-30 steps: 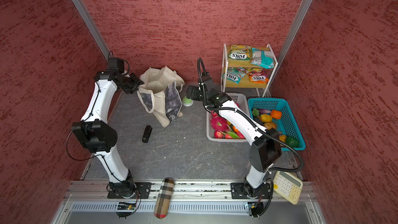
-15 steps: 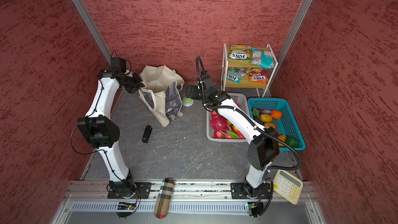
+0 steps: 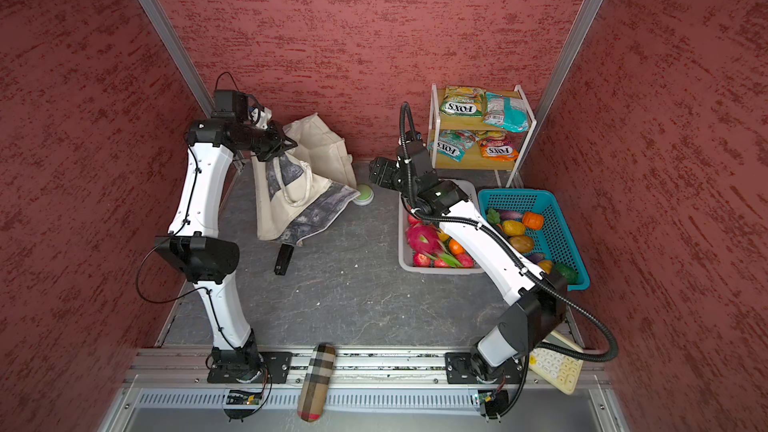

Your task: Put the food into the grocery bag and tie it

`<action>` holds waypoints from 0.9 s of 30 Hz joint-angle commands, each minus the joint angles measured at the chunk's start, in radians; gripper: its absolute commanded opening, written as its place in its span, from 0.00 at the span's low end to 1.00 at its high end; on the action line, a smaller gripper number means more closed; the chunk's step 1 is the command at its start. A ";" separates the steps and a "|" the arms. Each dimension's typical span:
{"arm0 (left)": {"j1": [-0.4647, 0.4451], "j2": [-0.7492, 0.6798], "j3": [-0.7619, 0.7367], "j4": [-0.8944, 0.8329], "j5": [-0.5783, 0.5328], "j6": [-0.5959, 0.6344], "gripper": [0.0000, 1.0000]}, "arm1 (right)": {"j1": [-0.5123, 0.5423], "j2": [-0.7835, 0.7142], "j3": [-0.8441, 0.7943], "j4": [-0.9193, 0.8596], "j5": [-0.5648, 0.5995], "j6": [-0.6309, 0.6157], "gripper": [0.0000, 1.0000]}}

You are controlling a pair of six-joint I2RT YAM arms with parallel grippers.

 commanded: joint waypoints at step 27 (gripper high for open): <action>-0.139 -0.318 -0.177 0.163 0.283 -0.022 0.00 | -0.145 -0.122 -0.536 0.551 -0.465 0.406 0.87</action>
